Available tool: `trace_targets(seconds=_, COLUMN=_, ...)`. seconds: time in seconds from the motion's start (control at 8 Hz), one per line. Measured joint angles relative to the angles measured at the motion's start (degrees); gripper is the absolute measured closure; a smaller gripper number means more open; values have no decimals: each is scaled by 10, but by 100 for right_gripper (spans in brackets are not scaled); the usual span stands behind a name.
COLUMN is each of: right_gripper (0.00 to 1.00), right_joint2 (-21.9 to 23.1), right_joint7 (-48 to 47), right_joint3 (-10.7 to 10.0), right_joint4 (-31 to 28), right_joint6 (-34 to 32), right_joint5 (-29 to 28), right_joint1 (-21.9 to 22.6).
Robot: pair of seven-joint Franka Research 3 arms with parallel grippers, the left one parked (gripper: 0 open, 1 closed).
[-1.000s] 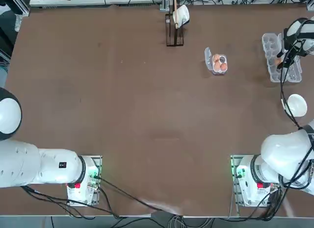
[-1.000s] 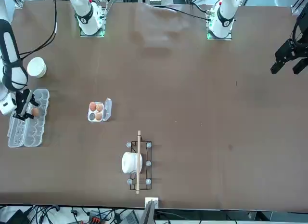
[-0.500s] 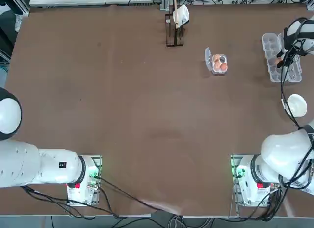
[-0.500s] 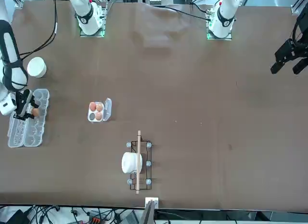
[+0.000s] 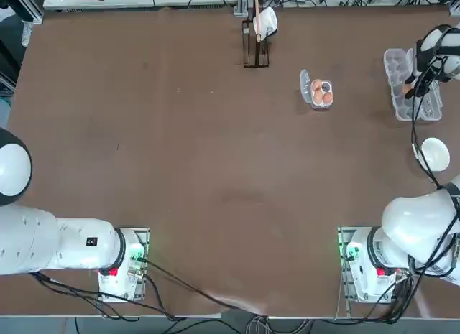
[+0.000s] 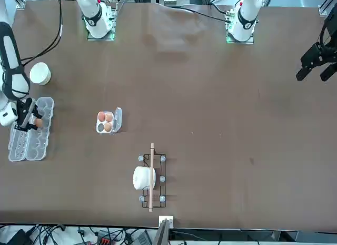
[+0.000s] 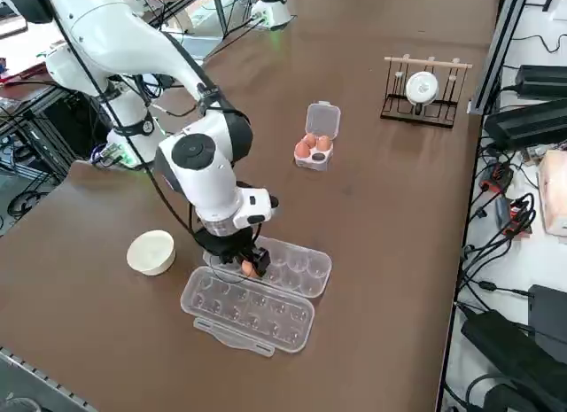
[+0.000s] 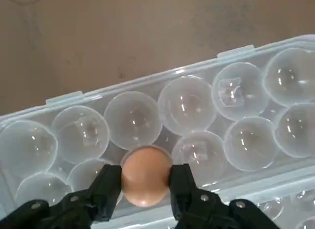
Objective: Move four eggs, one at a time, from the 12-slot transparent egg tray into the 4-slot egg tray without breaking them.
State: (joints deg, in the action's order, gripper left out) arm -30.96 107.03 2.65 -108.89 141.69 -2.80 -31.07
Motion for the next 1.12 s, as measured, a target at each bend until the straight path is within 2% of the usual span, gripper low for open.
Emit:
trace_targets(seconds=0.25, right_gripper=43, right_joint2=1, right_joint7=1, right_joint3=1, right_joint4=11, right_joint6=-14, right_joint5=-10, right_joint1=-1)
trace_targets(seconds=0.75, right_gripper=43, right_joint2=9, right_joint7=-3, right_joint3=7, right_joint4=82, right_joint6=-117, right_joint5=-22, right_joint1=0)
trace_targets(seconds=1.12, right_gripper=43, right_joint2=42, right_joint7=-80, right_joint3=10, right_joint4=94, right_joint6=-209, right_joint5=-28, right_joint1=5)
